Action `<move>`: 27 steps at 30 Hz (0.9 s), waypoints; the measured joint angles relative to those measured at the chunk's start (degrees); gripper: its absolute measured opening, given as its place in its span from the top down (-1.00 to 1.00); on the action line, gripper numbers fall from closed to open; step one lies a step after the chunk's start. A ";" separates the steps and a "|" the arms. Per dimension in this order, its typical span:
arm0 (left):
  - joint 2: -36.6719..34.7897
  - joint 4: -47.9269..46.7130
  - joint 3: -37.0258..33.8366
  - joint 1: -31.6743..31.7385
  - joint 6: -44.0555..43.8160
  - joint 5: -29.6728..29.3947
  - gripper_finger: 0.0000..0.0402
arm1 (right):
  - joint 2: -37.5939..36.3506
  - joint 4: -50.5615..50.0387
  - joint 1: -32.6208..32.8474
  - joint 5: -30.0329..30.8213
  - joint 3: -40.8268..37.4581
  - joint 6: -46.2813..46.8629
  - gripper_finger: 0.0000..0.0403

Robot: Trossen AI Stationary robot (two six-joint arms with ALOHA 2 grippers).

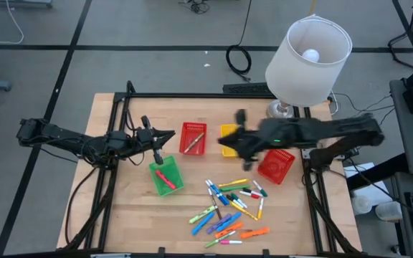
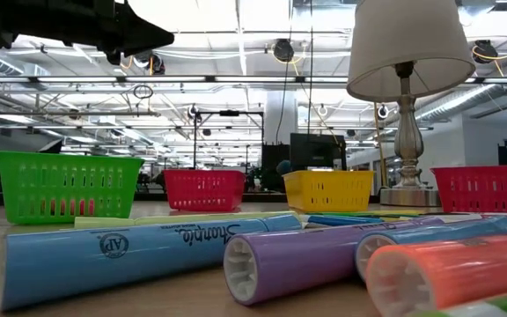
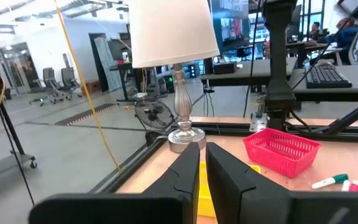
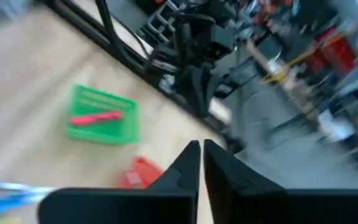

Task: Pick & Place Markers
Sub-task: Put the top yellow pen into the yellow bin

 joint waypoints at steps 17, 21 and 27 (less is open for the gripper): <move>0.00 -0.15 0.00 0.00 -3.49 0.04 0.81 | -6.61 5.79 6.71 4.28 -35.99 33.71 0.99; 0.00 -0.17 0.00 0.00 -3.47 0.04 0.81 | -5.89 22.32 6.33 4.34 -45.60 33.26 0.99; 0.00 -0.07 0.00 0.00 -2.03 0.02 0.81 | -0.18 19.52 4.61 3.65 -43.87 39.50 1.00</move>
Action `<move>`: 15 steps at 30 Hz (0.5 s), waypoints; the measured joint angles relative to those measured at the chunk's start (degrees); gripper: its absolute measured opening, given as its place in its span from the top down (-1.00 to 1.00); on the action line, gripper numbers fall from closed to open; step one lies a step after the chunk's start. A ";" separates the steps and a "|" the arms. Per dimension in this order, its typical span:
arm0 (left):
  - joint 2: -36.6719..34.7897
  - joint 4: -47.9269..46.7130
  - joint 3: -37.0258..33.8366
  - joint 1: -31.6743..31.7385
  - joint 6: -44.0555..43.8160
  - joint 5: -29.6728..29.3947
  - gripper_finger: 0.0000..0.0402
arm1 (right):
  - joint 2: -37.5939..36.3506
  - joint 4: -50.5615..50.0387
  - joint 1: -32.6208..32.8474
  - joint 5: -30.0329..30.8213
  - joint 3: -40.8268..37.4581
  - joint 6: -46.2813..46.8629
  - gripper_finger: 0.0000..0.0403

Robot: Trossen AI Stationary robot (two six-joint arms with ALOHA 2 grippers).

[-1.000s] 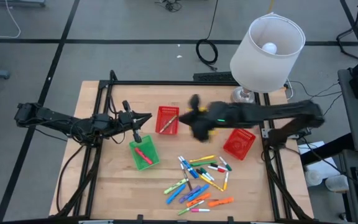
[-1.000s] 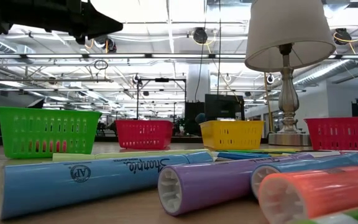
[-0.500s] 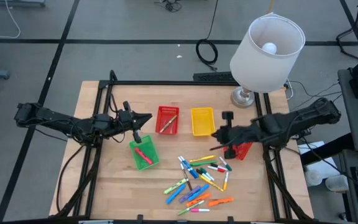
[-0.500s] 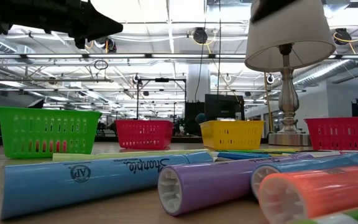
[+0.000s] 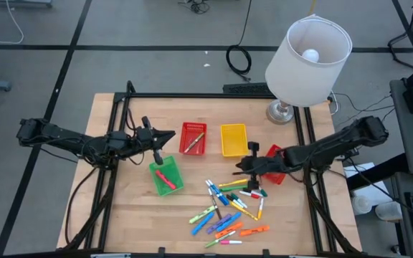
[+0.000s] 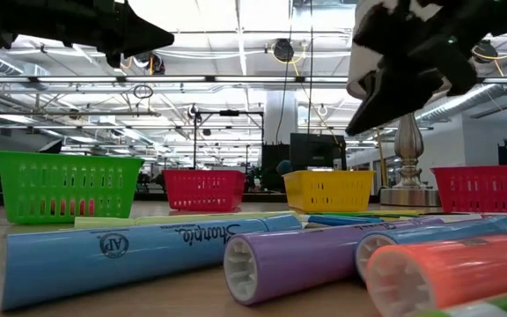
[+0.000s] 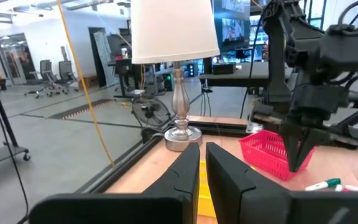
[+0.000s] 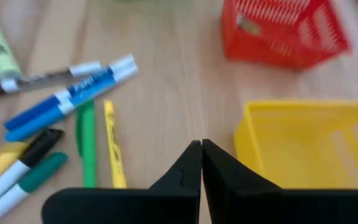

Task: Pick & Place Markers
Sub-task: Put the top yellow pen into the yellow bin

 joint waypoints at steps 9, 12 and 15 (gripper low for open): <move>0.00 0.04 0.00 0.00 -0.04 -0.02 0.81 | 16.14 -20.69 0.04 -9.64 19.70 3.49 0.98; 0.01 0.02 0.00 0.00 -0.14 0.01 0.81 | 18.14 -20.61 0.13 -12.61 20.95 3.51 0.94; 0.00 -0.38 0.00 0.00 -0.48 0.20 0.81 | 19.13 -21.09 0.22 -12.83 20.54 4.78 0.82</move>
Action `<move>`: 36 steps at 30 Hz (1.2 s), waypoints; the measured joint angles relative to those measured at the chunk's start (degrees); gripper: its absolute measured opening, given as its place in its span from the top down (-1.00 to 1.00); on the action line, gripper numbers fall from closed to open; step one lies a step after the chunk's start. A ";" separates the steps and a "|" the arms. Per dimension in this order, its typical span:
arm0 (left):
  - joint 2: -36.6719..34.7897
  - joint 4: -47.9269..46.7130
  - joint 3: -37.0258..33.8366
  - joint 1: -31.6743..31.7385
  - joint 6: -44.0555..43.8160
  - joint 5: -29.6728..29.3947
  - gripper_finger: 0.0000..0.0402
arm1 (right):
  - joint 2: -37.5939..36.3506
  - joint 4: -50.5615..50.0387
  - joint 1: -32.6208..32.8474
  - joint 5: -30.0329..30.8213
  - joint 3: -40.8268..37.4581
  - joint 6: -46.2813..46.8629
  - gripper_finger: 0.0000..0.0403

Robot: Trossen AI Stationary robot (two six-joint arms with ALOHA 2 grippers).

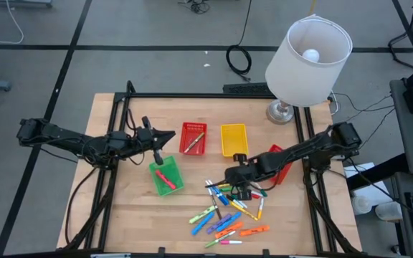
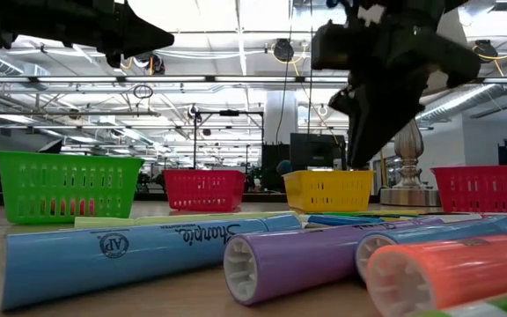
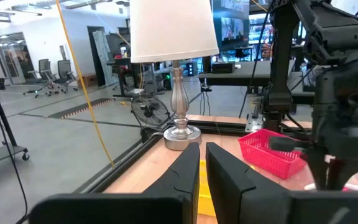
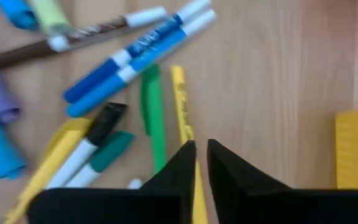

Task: Pick & Place Markers
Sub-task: Put the top yellow pen into the yellow bin

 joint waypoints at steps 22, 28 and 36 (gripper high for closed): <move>0.02 -1.11 0.00 0.00 -0.08 0.26 0.81 | -0.14 -0.28 0.35 -0.50 -1.78 3.13 0.23; 0.01 -1.11 0.00 0.00 -0.08 0.31 0.81 | -0.14 0.86 0.37 0.22 -2.59 2.78 0.30; 0.00 -1.11 0.00 0.00 -0.08 0.33 0.81 | -0.14 7.30 0.37 0.03 -8.05 4.08 0.30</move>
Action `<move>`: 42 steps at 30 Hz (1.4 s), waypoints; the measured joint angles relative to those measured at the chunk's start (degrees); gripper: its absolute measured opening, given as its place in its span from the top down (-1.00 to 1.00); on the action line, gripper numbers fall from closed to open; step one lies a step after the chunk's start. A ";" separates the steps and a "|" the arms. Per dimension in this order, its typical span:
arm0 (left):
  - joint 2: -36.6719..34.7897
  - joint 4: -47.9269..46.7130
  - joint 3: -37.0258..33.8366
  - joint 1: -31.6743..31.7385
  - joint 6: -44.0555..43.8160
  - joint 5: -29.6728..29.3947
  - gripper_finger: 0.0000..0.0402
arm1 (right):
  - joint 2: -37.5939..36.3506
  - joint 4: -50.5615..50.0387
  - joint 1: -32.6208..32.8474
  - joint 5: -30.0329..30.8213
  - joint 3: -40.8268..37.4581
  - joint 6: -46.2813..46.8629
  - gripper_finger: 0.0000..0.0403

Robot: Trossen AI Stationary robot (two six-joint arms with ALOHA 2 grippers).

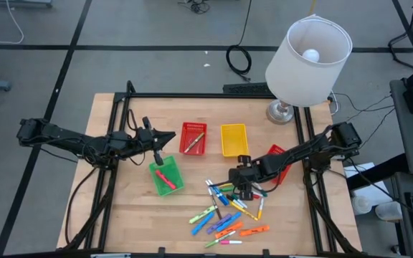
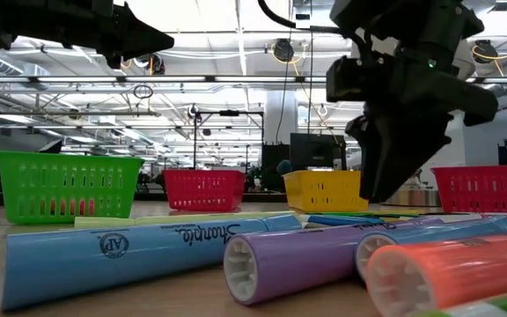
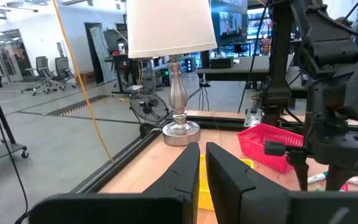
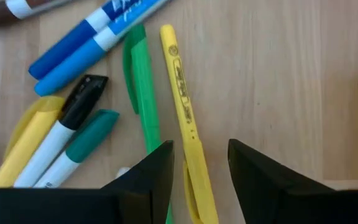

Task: Pick & Place Markers
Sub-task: Put the top yellow pen into the yellow bin

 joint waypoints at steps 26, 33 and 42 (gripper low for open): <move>0.01 0.00 0.00 0.00 0.05 0.00 0.81 | -0.09 8.00 -0.02 -0.05 -6.24 0.60 0.30; 0.02 0.00 0.00 0.00 0.57 -0.02 0.81 | 0.75 8.44 -0.02 -0.17 -6.19 0.09 0.49; 0.02 -0.28 0.00 0.00 0.50 0.00 0.81 | 0.37 8.63 -0.88 0.17 -6.19 -1.80 0.92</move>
